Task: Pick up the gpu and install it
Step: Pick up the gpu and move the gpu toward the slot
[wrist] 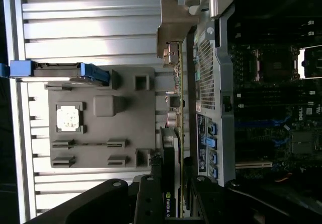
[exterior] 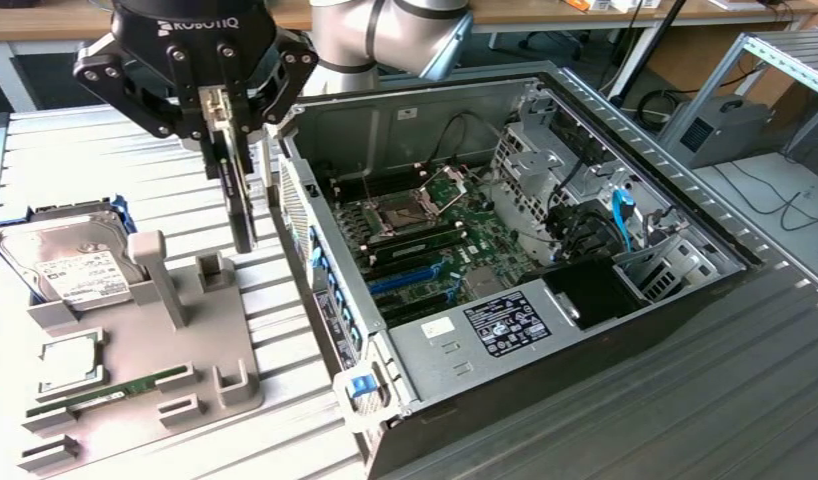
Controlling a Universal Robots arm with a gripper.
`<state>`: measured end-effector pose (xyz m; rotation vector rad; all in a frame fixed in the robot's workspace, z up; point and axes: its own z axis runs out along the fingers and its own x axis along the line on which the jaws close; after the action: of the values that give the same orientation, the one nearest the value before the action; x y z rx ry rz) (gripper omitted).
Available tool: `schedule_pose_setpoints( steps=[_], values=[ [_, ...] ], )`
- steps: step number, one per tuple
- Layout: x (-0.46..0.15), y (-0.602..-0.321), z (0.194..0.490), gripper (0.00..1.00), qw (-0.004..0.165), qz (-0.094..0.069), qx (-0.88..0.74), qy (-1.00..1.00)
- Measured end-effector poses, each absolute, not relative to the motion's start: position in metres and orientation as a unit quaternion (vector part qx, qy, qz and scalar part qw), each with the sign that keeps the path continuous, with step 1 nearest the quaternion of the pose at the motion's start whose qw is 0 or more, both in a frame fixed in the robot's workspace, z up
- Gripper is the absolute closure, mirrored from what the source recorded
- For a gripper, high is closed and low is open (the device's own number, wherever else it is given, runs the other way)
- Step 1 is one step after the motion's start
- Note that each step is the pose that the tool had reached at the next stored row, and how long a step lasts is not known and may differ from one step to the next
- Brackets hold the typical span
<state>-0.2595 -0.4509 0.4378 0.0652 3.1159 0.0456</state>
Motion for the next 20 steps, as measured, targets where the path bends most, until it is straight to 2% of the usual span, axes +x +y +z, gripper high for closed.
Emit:
schedule_pose_setpoints(
  steps=[20],
  values=[
    [-0.214, -0.451, 0.438, 0.73, 0.012, 0.015, 0.021, 1.000]
  ],
)
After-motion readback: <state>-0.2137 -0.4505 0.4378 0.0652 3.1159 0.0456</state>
